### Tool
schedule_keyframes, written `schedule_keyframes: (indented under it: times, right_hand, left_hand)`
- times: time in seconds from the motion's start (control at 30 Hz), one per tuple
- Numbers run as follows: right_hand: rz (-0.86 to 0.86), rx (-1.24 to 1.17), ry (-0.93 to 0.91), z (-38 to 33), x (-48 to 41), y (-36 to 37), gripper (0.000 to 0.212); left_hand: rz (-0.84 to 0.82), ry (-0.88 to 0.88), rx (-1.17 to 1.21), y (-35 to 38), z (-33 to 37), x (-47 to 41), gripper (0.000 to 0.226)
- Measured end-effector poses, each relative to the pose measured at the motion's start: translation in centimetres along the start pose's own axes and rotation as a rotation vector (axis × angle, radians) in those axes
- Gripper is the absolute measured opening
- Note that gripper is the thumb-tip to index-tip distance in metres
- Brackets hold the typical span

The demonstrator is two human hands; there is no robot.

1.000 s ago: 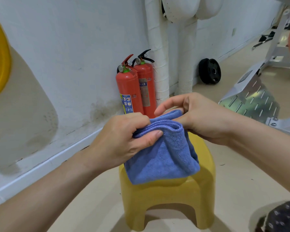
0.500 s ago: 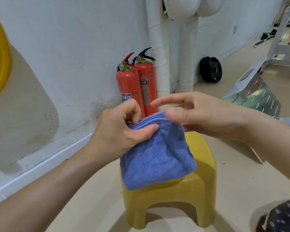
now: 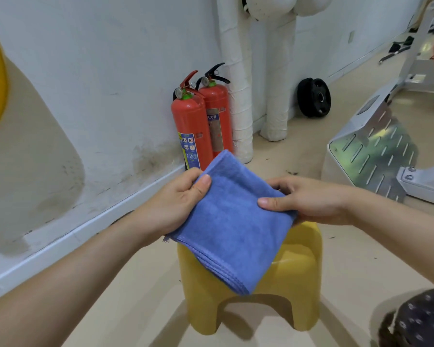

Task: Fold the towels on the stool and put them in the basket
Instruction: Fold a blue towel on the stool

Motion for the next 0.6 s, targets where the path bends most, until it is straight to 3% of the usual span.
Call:
schedule_keyframes:
  times: [0.13, 0.27, 0.37, 0.5, 0.6]
  right_hand:
    - [0.263, -0.013, 0.175, 3.5, -2.3, -2.4, 0.022]
    - [0.522, 0.270, 0.195, 5.0, -3.9, -3.0, 0.031]
    - [0.578, 0.471, 0.164, 4.1, -4.0, -3.1, 0.027]
    - [0.523, 0.658, 0.214, 3.9, -3.4, -2.2, 0.028]
    - [0.651, 1.074, 0.114, 1.6, -2.9, -2.0, 0.033]
  left_hand:
    - [0.049, -0.120, 0.004, 2.5, -5.5, -1.0, 0.004]
    - [0.019, -0.031, -0.274, 3.6, -7.4, -3.6, 0.018]
    - [-0.030, 0.090, -0.455, 3.8, -6.1, -5.8, 0.016]
    - [-0.097, 0.268, -0.745, 5.5, -4.1, -8.2, 0.026]
    - [-0.121, 0.326, -0.910, 6.8, -3.6, -9.1, 0.019]
Point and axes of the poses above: each hand's wrist, its own x-axis away from the middle knuckle, its own y-axis out of the palm, z = x × y, the point moved 9 cm from there along -x, towards the middle knuckle, and after that the axes turned 6 degrees about y, right-handed, at the moved point
